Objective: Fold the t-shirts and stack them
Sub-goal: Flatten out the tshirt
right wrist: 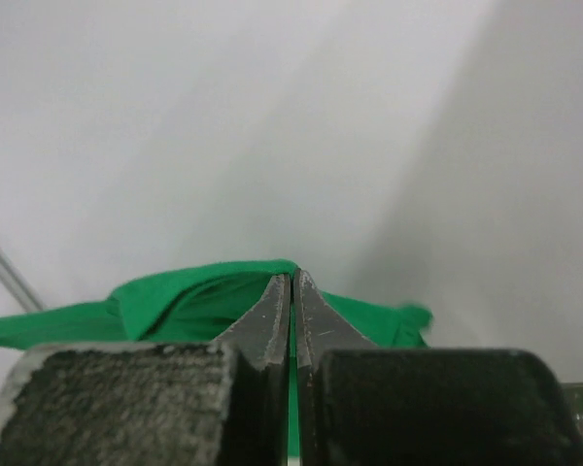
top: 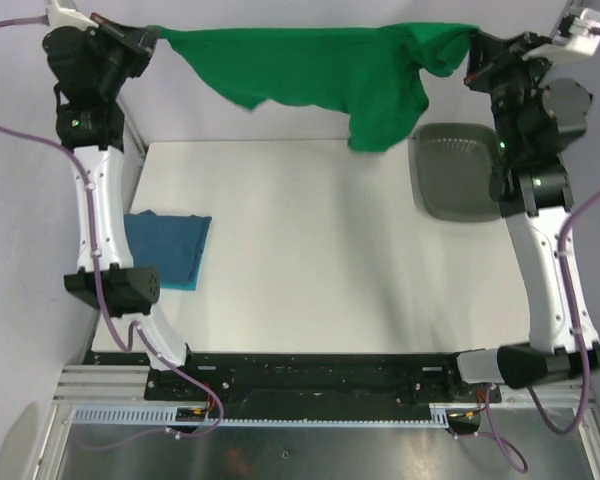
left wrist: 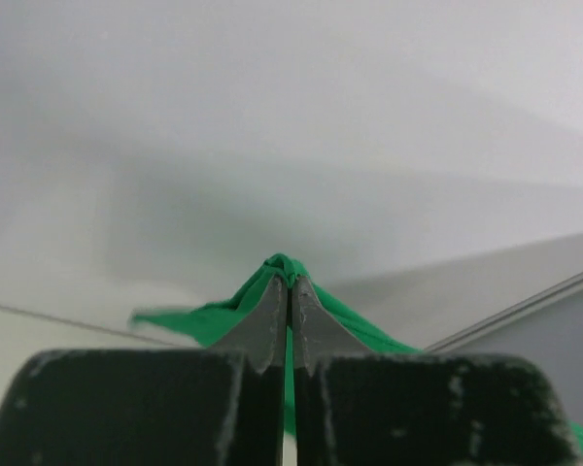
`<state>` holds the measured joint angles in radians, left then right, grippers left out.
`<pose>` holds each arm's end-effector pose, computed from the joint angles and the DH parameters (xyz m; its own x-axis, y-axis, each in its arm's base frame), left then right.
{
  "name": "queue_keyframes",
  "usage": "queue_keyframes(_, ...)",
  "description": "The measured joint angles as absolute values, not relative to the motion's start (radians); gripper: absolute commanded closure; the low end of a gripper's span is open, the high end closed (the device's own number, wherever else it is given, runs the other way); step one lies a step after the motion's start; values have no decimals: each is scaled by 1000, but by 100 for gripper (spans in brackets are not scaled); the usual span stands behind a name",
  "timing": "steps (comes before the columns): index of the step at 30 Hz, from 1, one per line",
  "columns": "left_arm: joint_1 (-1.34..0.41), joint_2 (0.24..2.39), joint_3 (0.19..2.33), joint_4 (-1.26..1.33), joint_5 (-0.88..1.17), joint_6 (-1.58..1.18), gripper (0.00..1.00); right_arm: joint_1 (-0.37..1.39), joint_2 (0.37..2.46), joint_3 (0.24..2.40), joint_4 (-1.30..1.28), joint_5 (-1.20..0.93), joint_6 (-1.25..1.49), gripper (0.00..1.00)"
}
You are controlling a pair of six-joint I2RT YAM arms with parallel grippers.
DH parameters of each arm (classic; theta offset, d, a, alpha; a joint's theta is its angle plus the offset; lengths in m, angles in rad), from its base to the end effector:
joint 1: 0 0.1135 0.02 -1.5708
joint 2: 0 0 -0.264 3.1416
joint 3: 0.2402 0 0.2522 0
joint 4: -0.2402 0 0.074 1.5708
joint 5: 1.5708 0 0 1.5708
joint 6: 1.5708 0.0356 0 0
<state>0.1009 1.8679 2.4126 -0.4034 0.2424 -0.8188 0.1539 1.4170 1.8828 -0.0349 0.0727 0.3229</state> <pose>0.3821 0.0301 0.5595 -0.0056 -0.7132 -0.7010 0.1970 0.6865 -0.7000 0.2682 0.0390 0.5837 0.3636 0.3767 -0.8520 -0.2141 0.9239 0.3171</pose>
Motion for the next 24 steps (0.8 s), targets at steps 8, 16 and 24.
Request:
queue_keyframes(8,123,1487,1757,-311,267,-803,100,151,1111,1374,0,47,389,100)
queue_keyframes(16,123,1450,954,-330,229,-775,100,173,1064,790,-195,-15,503,100)
queue_keyframes(24,123,1416,699,-377,168,-773,100,358,1083,575,-301,-142,561,44)
